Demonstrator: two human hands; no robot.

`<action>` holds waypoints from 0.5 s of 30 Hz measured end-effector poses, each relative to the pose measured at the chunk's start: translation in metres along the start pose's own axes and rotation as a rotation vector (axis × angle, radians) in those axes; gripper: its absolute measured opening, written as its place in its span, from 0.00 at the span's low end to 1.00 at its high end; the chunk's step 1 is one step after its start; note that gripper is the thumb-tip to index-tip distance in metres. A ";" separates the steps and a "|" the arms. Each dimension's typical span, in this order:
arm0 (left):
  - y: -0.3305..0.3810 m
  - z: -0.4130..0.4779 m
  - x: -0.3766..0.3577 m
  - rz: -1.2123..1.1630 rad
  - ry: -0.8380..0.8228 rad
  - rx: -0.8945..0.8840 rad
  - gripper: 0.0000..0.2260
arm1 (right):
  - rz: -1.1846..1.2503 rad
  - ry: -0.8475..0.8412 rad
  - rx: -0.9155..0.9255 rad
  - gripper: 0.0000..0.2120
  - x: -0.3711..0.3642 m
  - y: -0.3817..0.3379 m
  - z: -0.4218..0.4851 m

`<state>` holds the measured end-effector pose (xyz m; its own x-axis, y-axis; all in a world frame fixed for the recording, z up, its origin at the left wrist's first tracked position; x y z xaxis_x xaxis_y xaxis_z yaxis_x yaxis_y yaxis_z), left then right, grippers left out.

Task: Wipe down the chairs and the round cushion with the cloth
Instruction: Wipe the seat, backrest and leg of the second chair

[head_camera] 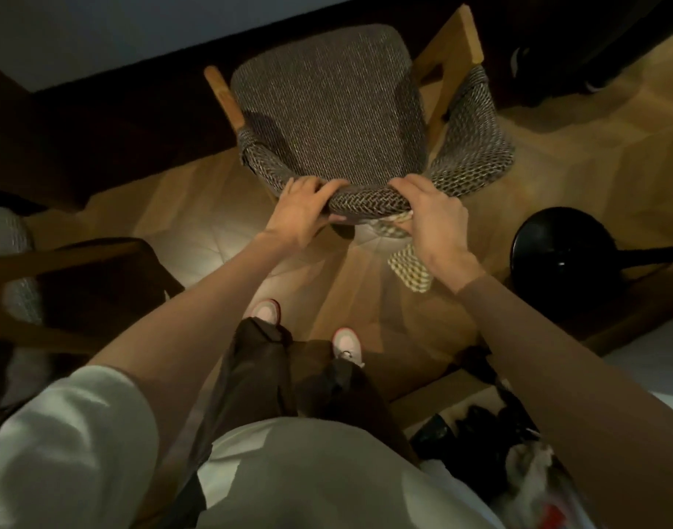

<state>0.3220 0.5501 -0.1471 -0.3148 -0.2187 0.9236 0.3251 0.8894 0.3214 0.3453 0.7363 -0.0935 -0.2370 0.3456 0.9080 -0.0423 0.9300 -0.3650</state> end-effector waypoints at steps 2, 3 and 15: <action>0.004 -0.003 0.002 0.008 0.028 0.013 0.23 | 0.033 0.021 0.028 0.24 -0.001 0.002 0.001; 0.006 -0.005 0.002 0.005 0.045 0.023 0.22 | 0.042 0.032 0.043 0.24 -0.002 0.003 0.000; 0.041 -0.089 -0.023 -0.042 -0.012 0.076 0.20 | 0.059 0.057 0.110 0.24 -0.013 0.005 -0.087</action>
<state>0.4224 0.5557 -0.1369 -0.3377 -0.2522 0.9068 0.2427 0.9075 0.3428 0.4325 0.7479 -0.0891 -0.1866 0.4088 0.8934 -0.1372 0.8896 -0.4357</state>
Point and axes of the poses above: each hand's wrist, its own z-axis towards the middle knuckle, its own x-axis out of the back of the hand, y = z × x, the point moved 4 cm from there along z, towards the middle knuckle, and after that the axes turned 9 degrees about z, right-handed, at the moved point
